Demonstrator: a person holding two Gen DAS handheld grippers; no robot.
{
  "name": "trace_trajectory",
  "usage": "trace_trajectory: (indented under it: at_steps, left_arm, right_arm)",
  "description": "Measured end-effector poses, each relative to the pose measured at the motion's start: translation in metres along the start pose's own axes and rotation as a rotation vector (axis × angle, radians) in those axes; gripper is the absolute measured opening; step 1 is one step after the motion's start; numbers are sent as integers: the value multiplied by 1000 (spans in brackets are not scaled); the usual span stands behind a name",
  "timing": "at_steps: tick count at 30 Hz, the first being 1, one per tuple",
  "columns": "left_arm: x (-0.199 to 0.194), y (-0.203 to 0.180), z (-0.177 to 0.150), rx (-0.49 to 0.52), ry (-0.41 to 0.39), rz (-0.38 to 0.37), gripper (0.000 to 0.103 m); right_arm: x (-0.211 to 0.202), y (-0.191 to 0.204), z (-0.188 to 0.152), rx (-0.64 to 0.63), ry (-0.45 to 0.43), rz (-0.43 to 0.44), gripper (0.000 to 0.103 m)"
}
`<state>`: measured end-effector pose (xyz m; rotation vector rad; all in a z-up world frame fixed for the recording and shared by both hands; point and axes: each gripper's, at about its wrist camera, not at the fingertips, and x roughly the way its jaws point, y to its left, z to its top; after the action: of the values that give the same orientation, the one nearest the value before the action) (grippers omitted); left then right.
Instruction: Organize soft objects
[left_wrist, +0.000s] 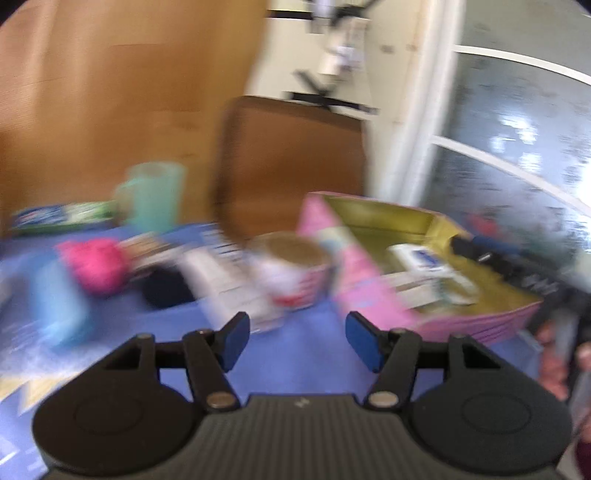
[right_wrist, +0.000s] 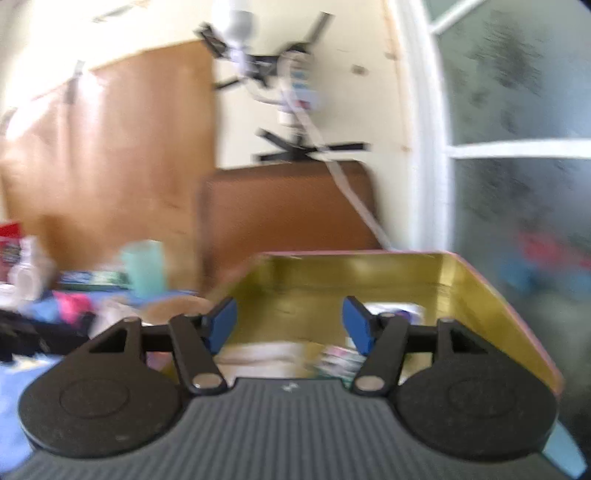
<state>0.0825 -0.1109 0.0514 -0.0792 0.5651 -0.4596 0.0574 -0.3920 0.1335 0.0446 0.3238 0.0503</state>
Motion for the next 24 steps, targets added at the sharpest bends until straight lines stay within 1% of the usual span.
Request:
trace_trajectory:
  at_steps: [1,3,5,7,9,10,11,12,13,15,17,18,19,20,21,24]
  left_arm:
    - [-6,11,-5,-10,1,30,59]
    - [-13,32,-14,-20,2,99,59]
    - [-17,51,-24,-40,10,159,59]
    - [-18,68,-33,-71,13,189,59]
    - [-16,80,-40,-98,19,220,59]
    - [-15,87,-44,-132,28,225,58]
    - [-15,93,-43,-170,31,204,58]
    - [-17,96,-42,-189,9,192,59]
    - [-19,97,-42,-189,-8,197,59]
    - [-18,96,-43,-185,-2,189,59]
    - [-19,93,-43,-170,-3,193,59]
    - [-17,93,-42,-164,-1,197,59]
    - [-17,92,-41,-159,3,202,59]
    - [-16,91,-42,-157,6,207,59]
    - [-14,91,-41,-156,9,211,59]
    - [-13,92,-43,-167,19,216,64]
  right_arm:
    - [0,10,2,-11,0,48,59]
    - [3,36,4,-46,11,148,51]
    - [11,60,1,-70,48,235,48]
    - [24,86,-7,-115,93,273,48]
    - [40,110,-14,-176,145,288,49]
    - [48,121,-19,-204,176,295,51]
    - [56,133,-23,-243,201,296,56]
    - [64,144,-27,-287,209,285,63]
    - [70,152,-32,-330,212,270,64]
    - [82,169,-41,-427,212,228,64]
    - [92,179,-48,-497,210,195,63]
    - [97,182,-51,-518,218,183,61]
    - [101,183,-54,-531,231,179,55]
    - [103,182,-56,-540,235,163,45]
    - [101,181,-57,-556,216,150,40]
    - [83,179,-56,-578,200,143,30]
